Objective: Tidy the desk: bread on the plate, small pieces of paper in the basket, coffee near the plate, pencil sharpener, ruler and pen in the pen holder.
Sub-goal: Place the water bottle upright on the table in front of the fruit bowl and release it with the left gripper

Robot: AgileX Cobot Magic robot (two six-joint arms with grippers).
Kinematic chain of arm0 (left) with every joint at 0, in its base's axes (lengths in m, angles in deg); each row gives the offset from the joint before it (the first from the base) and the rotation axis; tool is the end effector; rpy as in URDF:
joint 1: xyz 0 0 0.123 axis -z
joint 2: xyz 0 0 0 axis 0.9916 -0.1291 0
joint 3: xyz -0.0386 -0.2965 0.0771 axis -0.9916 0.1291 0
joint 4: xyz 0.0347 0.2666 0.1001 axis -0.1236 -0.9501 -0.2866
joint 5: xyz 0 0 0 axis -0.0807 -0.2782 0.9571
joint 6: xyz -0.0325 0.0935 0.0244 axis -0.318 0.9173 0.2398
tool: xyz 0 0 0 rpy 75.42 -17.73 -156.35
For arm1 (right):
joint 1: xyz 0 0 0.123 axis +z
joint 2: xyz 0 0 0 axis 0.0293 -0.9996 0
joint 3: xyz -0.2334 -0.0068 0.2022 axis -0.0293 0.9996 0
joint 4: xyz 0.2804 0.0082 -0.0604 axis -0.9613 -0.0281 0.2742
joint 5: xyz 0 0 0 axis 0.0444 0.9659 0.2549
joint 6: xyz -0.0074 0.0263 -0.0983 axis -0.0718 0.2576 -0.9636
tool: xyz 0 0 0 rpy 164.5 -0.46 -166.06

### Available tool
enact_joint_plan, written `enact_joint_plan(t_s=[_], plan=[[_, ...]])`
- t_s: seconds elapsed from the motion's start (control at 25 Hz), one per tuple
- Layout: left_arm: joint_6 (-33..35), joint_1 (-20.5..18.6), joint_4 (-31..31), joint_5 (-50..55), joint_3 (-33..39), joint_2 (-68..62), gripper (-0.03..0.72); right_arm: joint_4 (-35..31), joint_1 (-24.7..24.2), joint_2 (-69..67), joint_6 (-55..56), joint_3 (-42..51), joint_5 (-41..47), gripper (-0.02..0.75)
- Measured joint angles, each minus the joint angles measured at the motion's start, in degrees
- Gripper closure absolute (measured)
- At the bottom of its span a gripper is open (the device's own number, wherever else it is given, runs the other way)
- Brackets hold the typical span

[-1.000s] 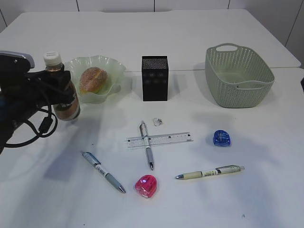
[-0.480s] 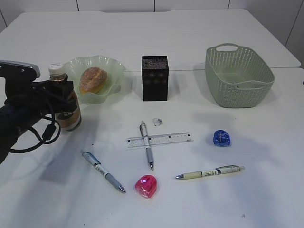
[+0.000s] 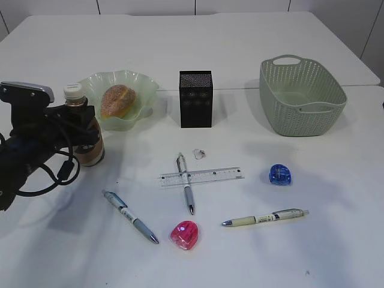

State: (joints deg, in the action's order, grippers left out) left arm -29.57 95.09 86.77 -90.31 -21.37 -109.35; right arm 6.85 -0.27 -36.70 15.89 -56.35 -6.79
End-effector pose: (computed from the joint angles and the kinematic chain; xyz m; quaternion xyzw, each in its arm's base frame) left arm 0.3732 -0.0840 0.1024 0.0763 0.7436 -0.0842 0.6589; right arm 0.2561 0.0207 0.3687 -0.0025 0.9786 0.0760 0.1911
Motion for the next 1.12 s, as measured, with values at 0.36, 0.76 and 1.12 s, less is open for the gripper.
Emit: enact_joint_plan(t_s=[0.36, 0.76, 1.12], plan=[[0.00, 0.00, 0.00, -0.57, -0.33, -0.48, 0.424, 0.24, 0.00, 0.00, 0.00, 0.00, 0.00, 0.174], [0.12, 0.00, 0.70, -0.85, -0.33, -0.48, 0.212, 0.41, 0.00, 0.00, 0.00, 0.00, 0.00, 0.174], [0.12, 0.00, 0.70, -0.61, -0.33, 3.78, 0.192, 0.41, 0.00, 0.00, 0.00, 0.00, 0.00, 0.173]])
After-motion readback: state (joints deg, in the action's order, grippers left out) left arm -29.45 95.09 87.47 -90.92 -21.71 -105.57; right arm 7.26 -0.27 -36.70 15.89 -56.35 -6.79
